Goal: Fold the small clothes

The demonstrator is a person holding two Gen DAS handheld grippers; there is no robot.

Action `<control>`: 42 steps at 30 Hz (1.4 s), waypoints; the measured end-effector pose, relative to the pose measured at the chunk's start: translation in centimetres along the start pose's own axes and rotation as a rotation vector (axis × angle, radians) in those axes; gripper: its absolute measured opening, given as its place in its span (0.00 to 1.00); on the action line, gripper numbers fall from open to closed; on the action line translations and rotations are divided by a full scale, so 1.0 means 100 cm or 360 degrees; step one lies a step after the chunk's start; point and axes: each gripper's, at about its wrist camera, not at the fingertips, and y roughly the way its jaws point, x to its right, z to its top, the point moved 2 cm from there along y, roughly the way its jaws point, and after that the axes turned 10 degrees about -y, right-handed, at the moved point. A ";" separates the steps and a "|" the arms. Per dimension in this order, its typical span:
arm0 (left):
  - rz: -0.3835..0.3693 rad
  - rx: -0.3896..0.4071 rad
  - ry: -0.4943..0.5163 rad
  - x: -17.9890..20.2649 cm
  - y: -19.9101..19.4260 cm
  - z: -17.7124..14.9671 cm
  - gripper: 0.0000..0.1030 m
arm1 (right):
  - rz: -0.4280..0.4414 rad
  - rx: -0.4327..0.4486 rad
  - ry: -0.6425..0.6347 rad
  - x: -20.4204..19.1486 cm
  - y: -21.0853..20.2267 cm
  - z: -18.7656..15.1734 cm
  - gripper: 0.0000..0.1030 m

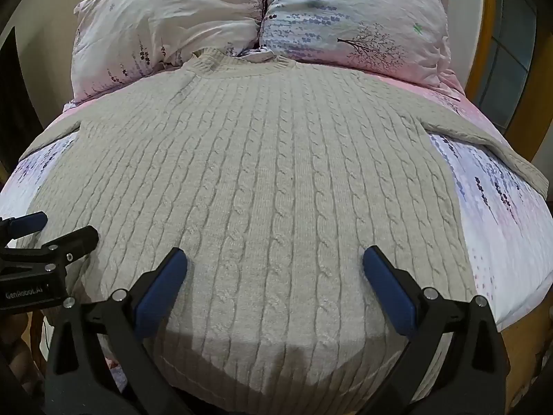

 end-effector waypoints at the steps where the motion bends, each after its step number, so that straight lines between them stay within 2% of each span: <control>1: 0.0000 0.0000 0.0000 0.000 0.000 0.000 0.99 | 0.0001 -0.0010 -0.0001 0.000 0.000 0.000 0.98; 42: 0.0001 -0.0005 0.0000 0.000 0.000 0.000 0.99 | 0.0004 -0.0030 0.0002 0.001 0.001 0.000 0.98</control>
